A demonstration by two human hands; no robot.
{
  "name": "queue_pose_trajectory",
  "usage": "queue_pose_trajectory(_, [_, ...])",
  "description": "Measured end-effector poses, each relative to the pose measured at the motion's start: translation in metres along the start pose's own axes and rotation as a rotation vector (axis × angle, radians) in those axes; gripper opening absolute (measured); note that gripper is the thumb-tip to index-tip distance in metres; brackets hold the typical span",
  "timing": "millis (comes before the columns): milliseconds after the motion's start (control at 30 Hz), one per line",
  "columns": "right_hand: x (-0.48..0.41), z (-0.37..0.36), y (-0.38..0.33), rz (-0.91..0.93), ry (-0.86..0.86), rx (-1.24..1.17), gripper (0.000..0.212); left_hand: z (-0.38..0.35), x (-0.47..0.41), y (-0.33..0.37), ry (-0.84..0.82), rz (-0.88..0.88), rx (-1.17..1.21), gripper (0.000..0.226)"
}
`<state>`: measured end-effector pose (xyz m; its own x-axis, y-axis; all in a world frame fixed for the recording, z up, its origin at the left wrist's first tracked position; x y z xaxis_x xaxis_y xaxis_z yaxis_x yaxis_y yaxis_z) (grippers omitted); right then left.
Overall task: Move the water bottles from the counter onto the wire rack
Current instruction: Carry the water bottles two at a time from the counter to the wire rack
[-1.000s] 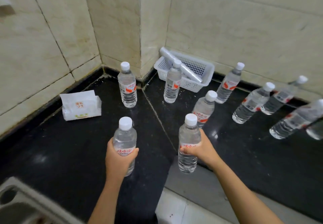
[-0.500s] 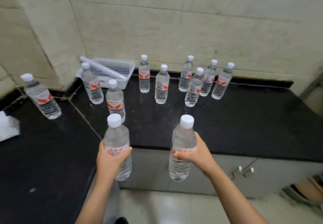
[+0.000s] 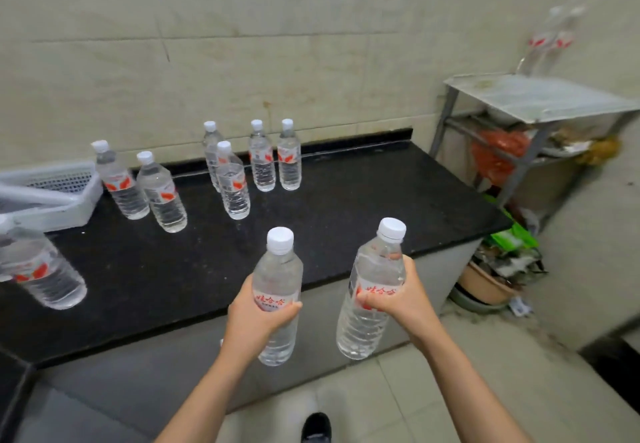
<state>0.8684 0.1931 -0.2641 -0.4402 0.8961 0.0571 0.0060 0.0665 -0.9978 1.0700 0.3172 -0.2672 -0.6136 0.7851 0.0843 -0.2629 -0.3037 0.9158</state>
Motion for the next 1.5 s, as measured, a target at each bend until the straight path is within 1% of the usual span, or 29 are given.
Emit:
queue_pose_trajectory(167, [-0.027, 0.073, -0.01, 0.008, 0.112, 0.033, 0.073, -0.08, -0.04, 0.036, -0.084, -0.051, -0.016, 0.05])
queue_pose_trajectory(333, [-0.074, 0.159, -0.019, -0.011, 0.213, 0.121, 0.073, -0.186, -0.095, 0.094, -0.209, -0.124, 0.048, 0.056])
queue_pose_trajectory(500, [-0.092, 0.257, -0.037, -0.055, 0.368, 0.154, 0.063, -0.292, -0.131, 0.148, -0.347, -0.134, 0.078, 0.051])
queue_pose_trajectory(667, [-0.08, 0.355, -0.035, -0.075, 0.546, 0.127, 0.075, -0.383, -0.142, 0.177, -0.453, -0.156, 0.029, 0.053])
queue_pose_trajectory(800, [-0.078, 0.438, -0.026, -0.088, 0.626, 0.096, 0.074, -0.456, -0.14, 0.199, -0.495, -0.16, -0.01, 0.06])
queue_pose_trajectory(933, [-0.093, 0.517, -0.03, -0.072, 0.624, 0.078, 0.067, -0.522, -0.139, 0.23, -0.461, -0.186, -0.027, 0.063])
queue_pose_trajectory(1067, [-0.109, 0.591, -0.043, -0.055, 0.57, 0.074, 0.071, -0.579, -0.135, 0.26, -0.39, -0.175, 0.02, 0.054])
queue_pose_trajectory(1200, [-0.131, 0.65, -0.061, -0.031, 0.499, 0.088, 0.063, -0.615, -0.128, 0.29, -0.343, -0.181, 0.041, 0.053])
queue_pose_trajectory(1267, [-0.144, 0.668, -0.065, -0.026, 0.467, 0.081, 0.057, -0.629, -0.127, 0.298, -0.344, -0.183, 0.024, 0.052])
queue_pose_trajectory(1333, [-0.16, 0.682, -0.066, -0.019, 0.444, 0.075, 0.057, -0.641, -0.131, 0.309, -0.331, -0.19, 0.014, 0.05])
queue_pose_trajectory(1500, [-0.207, 0.708, -0.068, -0.004, 0.391, 0.021, 0.069, -0.673, -0.153, 0.342, -0.321, -0.243, 0.044, 0.044])
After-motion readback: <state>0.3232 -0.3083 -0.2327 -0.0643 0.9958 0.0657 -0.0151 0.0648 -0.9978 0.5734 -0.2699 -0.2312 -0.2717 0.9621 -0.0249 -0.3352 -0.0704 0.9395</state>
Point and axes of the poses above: each hand's wrist, its own x-axis away from the middle knuckle, its own z-axis out of the back of the hand, y = z × x, the point moved 7 cm from there along -x, towards the middle knuckle, and after that the axes turned 8 degrees about -x, right-handed, at the moved point
